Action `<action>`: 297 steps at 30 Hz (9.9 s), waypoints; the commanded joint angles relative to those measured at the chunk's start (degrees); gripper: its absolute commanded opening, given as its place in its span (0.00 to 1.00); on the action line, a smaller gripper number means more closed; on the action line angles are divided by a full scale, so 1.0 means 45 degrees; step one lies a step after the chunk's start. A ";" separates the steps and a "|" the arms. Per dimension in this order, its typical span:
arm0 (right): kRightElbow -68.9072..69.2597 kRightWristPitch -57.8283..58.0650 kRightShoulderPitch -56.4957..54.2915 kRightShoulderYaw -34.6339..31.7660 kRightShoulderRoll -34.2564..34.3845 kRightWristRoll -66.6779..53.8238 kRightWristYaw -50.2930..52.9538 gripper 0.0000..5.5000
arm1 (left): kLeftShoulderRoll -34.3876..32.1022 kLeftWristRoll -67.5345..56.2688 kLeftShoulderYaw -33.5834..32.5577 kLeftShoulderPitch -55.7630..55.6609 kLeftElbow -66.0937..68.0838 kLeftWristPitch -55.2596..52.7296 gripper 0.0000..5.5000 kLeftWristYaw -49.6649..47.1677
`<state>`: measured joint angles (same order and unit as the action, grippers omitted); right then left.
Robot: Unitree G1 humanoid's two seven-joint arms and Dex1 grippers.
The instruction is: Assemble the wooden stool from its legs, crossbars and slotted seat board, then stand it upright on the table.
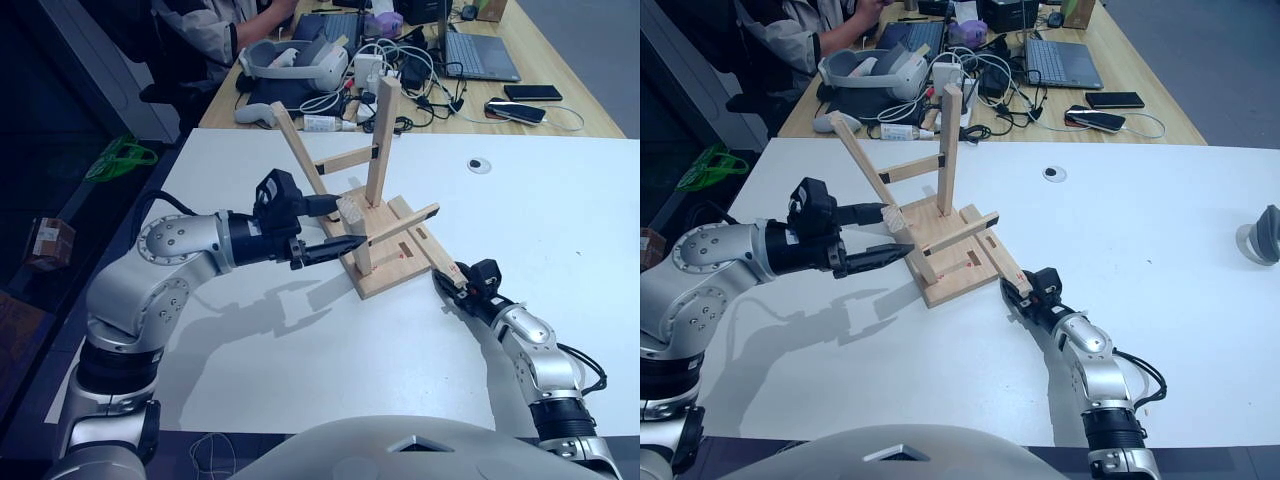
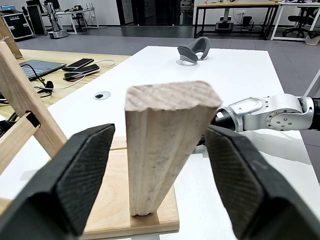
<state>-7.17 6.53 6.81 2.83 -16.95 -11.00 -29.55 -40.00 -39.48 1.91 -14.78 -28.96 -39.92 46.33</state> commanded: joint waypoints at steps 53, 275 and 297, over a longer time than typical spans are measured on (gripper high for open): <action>0.5477 0.4656 -0.9920 -0.3361 -0.0666 -0.7534 0.0820 0.37 | 0.7439 -1.0094 -0.7387 -1.2938 1.0484 -0.6368 0.70 -1.3606; 0.0714 0.5947 -0.5475 -0.6120 0.0097 -0.8768 0.1219 0.18 | 0.4865 -0.3224 -0.5420 -0.7498 0.1939 -0.9149 0.41 -0.7773; 0.5031 0.4819 -0.3902 -0.2451 0.0167 -0.5723 0.1110 0.18 | 0.4928 -0.3494 -0.5212 -0.7019 0.1591 -0.8661 0.41 -0.8170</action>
<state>15.03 27.15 -12.17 -9.03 -15.17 -37.86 -24.42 -17.54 -54.71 -21.83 -46.52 -21.34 -79.18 10.17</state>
